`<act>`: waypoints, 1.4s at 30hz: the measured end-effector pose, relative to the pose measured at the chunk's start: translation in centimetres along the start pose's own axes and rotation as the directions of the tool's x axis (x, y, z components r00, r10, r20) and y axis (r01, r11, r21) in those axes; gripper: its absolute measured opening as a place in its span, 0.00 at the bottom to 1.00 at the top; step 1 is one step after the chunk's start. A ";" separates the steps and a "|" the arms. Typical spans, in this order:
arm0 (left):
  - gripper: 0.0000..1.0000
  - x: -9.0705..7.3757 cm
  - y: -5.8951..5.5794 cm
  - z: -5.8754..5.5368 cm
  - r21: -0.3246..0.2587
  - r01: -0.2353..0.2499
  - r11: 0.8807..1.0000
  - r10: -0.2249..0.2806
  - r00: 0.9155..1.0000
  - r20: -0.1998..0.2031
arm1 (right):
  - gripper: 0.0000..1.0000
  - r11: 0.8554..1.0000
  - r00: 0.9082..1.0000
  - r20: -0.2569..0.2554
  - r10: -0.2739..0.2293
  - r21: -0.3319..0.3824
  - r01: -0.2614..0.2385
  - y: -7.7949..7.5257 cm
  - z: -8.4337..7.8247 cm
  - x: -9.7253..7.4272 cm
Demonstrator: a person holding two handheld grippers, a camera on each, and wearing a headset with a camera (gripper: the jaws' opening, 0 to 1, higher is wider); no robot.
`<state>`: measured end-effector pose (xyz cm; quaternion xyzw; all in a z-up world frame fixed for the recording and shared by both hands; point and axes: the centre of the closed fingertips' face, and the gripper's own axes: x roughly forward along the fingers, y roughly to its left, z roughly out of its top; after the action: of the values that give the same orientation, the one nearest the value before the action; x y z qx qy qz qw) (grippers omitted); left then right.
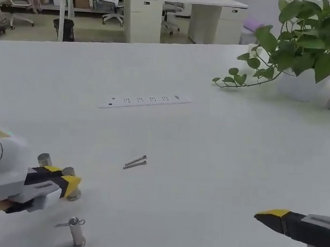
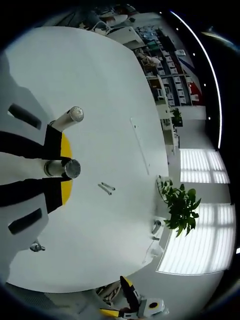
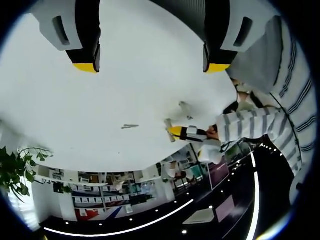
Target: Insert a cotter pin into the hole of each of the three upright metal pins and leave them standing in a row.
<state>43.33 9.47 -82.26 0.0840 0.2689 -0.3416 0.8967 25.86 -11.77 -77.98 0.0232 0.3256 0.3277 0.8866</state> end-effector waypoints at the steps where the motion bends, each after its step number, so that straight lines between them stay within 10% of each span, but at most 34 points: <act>1: 0.11 0.0 0.0 0.0 -0.006 0.000 1.000 0.000 1.000 -0.001 | 0.86 1.000 1.000 -0.001 -0.003 0.000 0.003 -0.1 0.0 0.0; 16: 0.11 -2.0 -0.1 3.9 -0.032 0.020 0.999 -0.018 0.997 0.070 | 0.86 0.999 0.999 0.016 -0.030 -0.012 0.030 -0.7 0.3 0.1; 25: 0.11 -3.4 -2.4 6.2 0.013 0.056 0.998 -0.057 0.995 0.087 | 0.85 1.000 1.000 0.023 -0.004 -0.007 0.004 -0.1 0.1 0.3; 42: 0.11 -4.9 -9.5 6.1 0.113 0.164 0.980 -0.172 0.983 0.063 | 0.85 1.000 0.999 0.032 0.012 -0.002 -0.012 0.1 -0.3 -0.1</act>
<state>36.59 3.08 -74.16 0.0965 0.2236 -0.4327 0.8680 25.56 -11.75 -78.17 0.0297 0.3109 0.3326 0.8898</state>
